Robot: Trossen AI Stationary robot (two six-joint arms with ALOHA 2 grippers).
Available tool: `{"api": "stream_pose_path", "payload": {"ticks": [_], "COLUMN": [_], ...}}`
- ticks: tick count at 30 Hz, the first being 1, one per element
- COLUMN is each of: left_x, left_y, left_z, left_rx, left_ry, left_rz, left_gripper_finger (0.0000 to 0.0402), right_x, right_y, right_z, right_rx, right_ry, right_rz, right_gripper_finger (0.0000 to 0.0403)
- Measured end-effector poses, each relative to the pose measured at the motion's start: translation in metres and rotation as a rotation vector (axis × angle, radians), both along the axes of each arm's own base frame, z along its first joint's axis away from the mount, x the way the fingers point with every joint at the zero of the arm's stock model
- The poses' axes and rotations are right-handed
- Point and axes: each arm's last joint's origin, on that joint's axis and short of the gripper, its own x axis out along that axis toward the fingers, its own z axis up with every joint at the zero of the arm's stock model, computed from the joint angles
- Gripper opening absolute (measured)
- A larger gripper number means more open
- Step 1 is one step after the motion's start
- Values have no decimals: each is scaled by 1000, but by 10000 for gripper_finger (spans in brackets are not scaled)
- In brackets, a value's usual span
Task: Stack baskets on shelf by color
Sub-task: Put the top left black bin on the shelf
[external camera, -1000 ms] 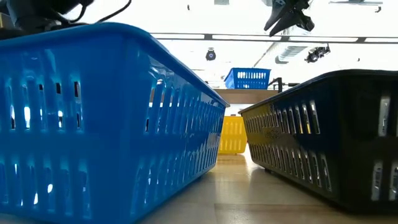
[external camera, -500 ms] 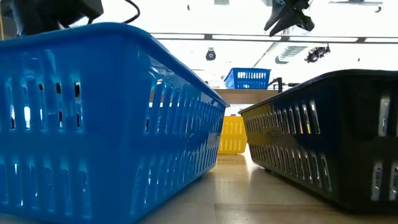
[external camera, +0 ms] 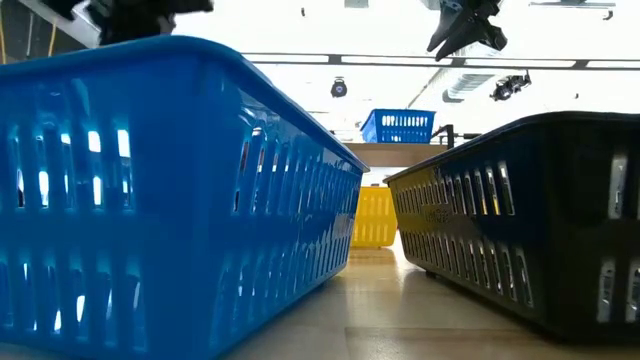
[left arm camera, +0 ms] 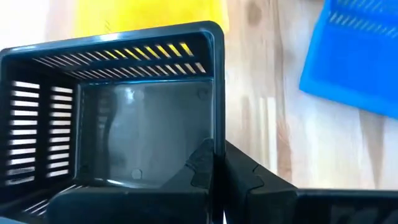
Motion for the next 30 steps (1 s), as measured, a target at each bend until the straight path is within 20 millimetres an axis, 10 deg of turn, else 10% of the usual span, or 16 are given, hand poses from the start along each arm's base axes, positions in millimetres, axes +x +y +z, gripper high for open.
{"api": "stream_pose_path", "payload": {"ticks": [13,30], "left_x": [11,-6], "left_y": [46,146], "left_z": [87,87], "left_rx": [475,321], "left_ry": [-69,-1], "left_rz": [24,81], "left_gripper_finger": [1,0], "right_x": [0,0], "right_y": [0,0], "right_z": [0,0], "right_rx": [-1,16], "right_ry": [1,-7], "right_rz": [0,-17], "right_gripper_finger": [91,91]}}
